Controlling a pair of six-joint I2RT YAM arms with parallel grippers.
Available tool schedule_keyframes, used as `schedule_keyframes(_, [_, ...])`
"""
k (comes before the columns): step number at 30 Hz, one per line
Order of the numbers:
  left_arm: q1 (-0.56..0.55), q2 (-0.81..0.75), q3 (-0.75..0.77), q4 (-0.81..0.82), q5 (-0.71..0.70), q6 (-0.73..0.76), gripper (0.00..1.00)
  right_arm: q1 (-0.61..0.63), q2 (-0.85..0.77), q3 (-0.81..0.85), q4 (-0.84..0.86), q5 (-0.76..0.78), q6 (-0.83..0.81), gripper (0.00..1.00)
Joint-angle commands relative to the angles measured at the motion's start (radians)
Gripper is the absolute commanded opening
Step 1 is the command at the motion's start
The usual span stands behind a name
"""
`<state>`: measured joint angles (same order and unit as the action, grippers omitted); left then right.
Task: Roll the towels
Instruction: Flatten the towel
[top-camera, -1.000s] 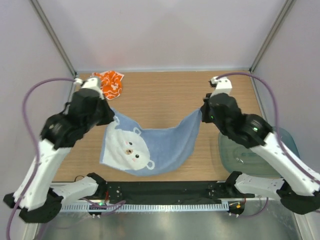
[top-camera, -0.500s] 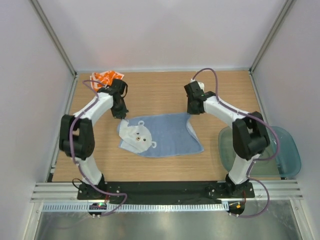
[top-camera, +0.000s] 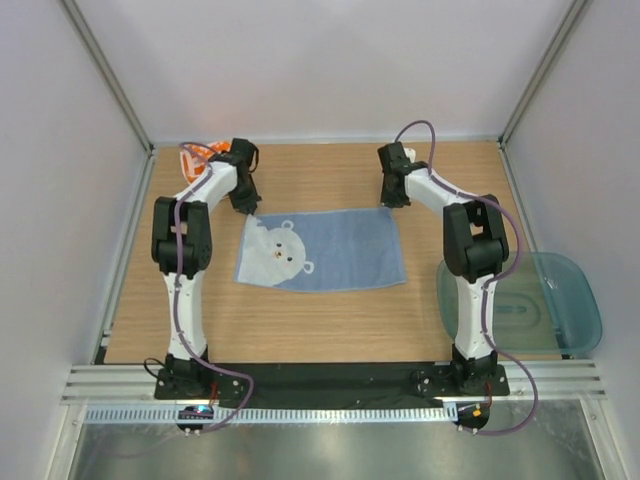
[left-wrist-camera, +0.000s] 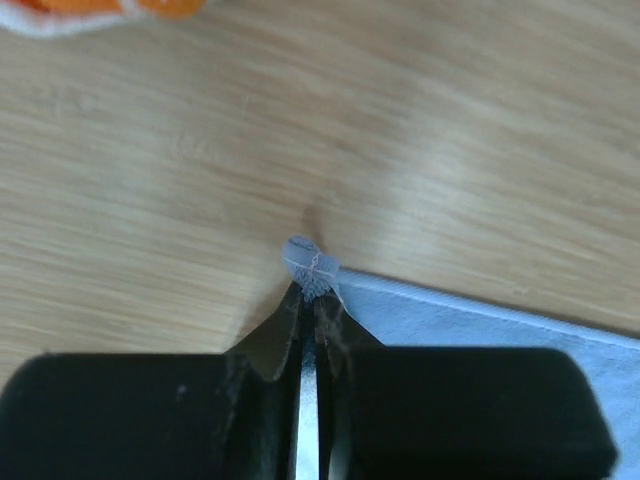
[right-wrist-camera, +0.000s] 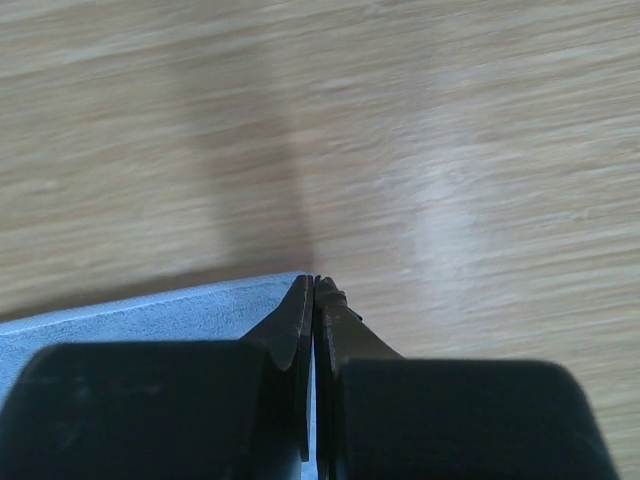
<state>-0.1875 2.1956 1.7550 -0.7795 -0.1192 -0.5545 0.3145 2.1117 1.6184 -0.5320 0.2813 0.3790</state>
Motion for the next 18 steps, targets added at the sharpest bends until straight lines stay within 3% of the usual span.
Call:
schedule_keyframes(1, [0.017, 0.052, 0.107, -0.021, -0.042, 0.036, 0.06, -0.040, 0.033, 0.073, -0.020, -0.010, -0.006, 0.01])
schedule_keyframes(3, [0.023, 0.062, 0.133, -0.058, -0.063, 0.039, 0.20, -0.043, 0.047, 0.086, -0.028, 0.002, -0.008, 0.01])
schedule_keyframes(6, [0.022, 0.021, 0.120, -0.070, -0.102, 0.044, 0.56, -0.045, 0.053, 0.106, -0.051, 0.042, -0.008, 0.03])
schedule_keyframes(7, [0.022, -0.011, 0.110, -0.073, -0.108, 0.045, 0.60, -0.045, 0.060, 0.127, -0.072, 0.044, -0.008, 0.10])
schedule_keyframes(8, [0.022, -0.035, 0.083, -0.073, -0.126, 0.039, 0.65, -0.045, 0.059, 0.136, -0.077, 0.036, -0.015, 0.30])
schedule_keyframes(9, [0.022, -0.057, 0.069, -0.079, -0.135, 0.038, 0.75, -0.043, 0.057, 0.144, -0.082, 0.032, -0.018, 0.40])
schedule_keyframes(10, [0.022, -0.104, 0.054, -0.081, -0.142, 0.036, 0.79, -0.045, 0.042, 0.158, -0.094, 0.030, -0.020, 0.53])
schedule_keyframes(11, [0.022, -0.129, 0.022, -0.083, -0.152, 0.030, 0.85, -0.045, 0.033, 0.164, -0.101, 0.035, -0.019, 0.57])
schedule_keyframes(15, [0.023, -0.267, -0.080, -0.101, -0.151, 0.013, 0.85, -0.043, -0.054, 0.170, -0.143, 0.065, -0.009, 0.75])
schedule_keyframes(18, [0.016, -0.405, -0.225, -0.102, -0.145, -0.033, 0.84, -0.041, -0.146, 0.152, -0.195, 0.084, -0.006, 0.81])
